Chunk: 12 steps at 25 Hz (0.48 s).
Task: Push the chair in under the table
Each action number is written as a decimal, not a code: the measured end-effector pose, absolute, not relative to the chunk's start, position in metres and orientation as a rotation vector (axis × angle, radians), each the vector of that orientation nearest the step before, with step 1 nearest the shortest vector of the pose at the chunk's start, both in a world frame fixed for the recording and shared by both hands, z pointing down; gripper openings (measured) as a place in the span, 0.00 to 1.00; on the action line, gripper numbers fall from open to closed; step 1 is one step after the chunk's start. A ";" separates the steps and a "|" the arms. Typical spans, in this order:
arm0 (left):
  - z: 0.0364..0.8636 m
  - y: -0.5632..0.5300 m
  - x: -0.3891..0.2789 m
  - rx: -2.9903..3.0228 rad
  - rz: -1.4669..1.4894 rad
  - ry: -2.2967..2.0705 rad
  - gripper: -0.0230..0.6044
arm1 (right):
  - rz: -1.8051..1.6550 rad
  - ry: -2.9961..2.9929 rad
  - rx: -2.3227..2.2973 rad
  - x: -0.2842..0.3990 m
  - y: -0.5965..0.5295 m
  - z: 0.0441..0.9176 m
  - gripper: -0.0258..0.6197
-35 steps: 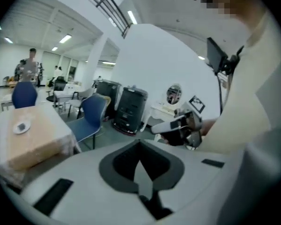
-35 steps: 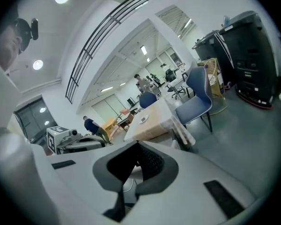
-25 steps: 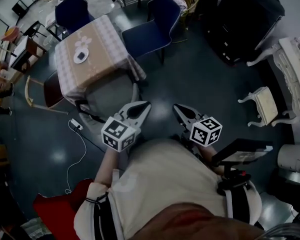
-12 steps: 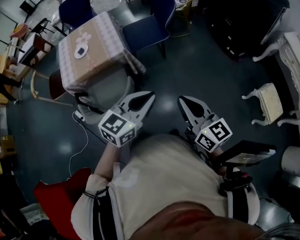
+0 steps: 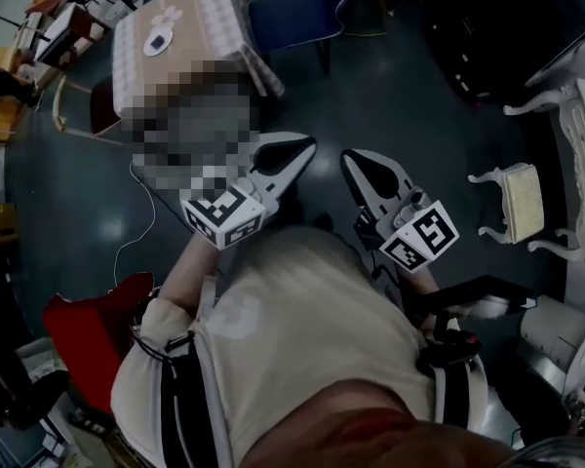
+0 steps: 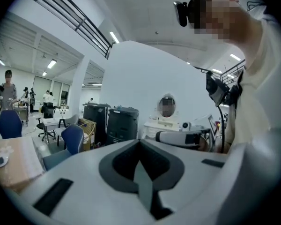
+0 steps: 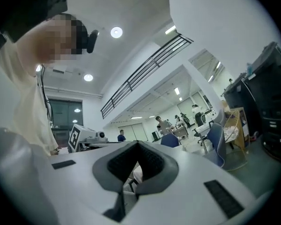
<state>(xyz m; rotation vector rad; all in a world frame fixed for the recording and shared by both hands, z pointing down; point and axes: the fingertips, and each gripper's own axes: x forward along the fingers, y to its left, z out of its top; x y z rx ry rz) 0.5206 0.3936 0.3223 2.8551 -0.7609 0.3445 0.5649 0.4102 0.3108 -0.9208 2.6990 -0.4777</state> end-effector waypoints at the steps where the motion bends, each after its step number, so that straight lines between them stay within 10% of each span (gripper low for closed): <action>1: 0.324 0.391 0.520 2.854 0.356 -0.771 0.05 | -0.511 2.683 -0.927 0.565 0.408 0.313 0.06; 12: 0.357 0.324 0.511 2.769 0.417 -0.877 0.05 | -0.896 2.418 -0.945 0.595 0.370 0.336 0.06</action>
